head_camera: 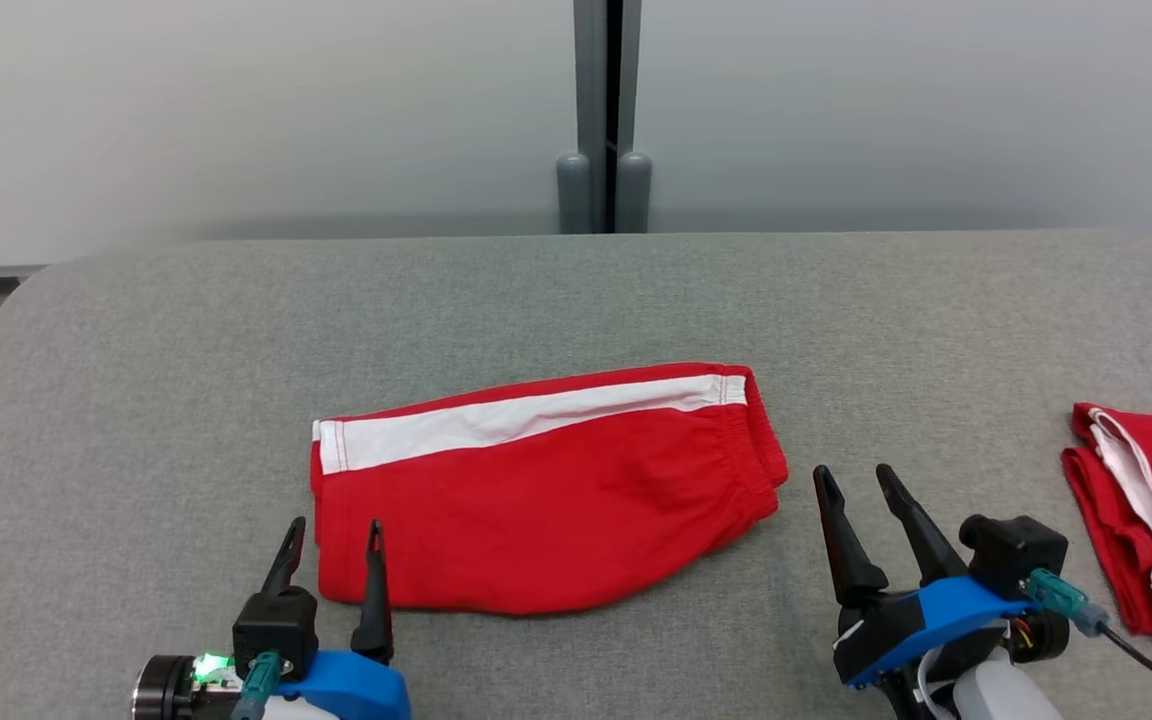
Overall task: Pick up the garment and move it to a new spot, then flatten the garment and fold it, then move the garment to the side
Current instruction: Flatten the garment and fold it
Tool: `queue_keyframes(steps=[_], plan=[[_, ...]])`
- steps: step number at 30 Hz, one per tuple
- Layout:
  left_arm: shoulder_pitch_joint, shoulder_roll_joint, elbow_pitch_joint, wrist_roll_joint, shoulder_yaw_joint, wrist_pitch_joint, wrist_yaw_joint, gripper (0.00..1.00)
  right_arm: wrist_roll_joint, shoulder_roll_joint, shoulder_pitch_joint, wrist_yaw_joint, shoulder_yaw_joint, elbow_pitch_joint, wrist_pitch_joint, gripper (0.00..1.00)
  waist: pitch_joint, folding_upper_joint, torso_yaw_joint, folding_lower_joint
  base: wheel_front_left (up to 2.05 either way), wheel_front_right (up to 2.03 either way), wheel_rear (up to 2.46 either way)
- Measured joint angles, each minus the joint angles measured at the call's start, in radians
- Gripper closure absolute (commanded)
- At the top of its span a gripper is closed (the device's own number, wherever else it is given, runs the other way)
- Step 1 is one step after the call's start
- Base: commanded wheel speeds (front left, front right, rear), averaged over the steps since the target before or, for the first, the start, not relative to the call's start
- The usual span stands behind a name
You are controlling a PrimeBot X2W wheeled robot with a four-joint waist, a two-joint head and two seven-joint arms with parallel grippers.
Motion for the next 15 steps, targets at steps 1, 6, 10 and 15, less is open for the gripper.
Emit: queue_keyframes(steps=[1, 6, 10, 15], plan=[[-0.001, -0.002, 0.0, 0.006, -0.005, 0.0, -0.006, 0.0, 0.0, 0.0, -0.013, 0.0, -0.001, 0.013, 0.0, 0.0, 0.006, 0.0, 0.009, 0.0001, 0.0, 0.0, 0.0], [-0.021, -0.011, 0.0, 0.02, -0.025, 0.0, -0.027, 0.0, 0.005, 0.0, -0.097, 0.0, -0.011, 0.096, 0.0, 0.0, 0.04, 0.0, 0.056, 0.0001, 0.0, 0.0, 0.0], [-0.036, -0.015, -0.016, 0.024, -0.034, 0.0, -0.046, 0.0, 0.008, 0.0, -0.155, 0.0, -0.029, 0.191, 0.0, 0.0, 0.072, 0.0001, 0.095, 0.0001, 0.0, 0.0, 0.0], [-0.086, -0.026, -0.134, 0.032, -0.063, 0.0, -0.108, 0.0, 0.032, 0.0, -0.201, 0.0, -0.021, 0.285, 0.0, 0.0, 0.117, 0.0, 0.129, 0.0001, 0.0, 0.0, 0.0]])
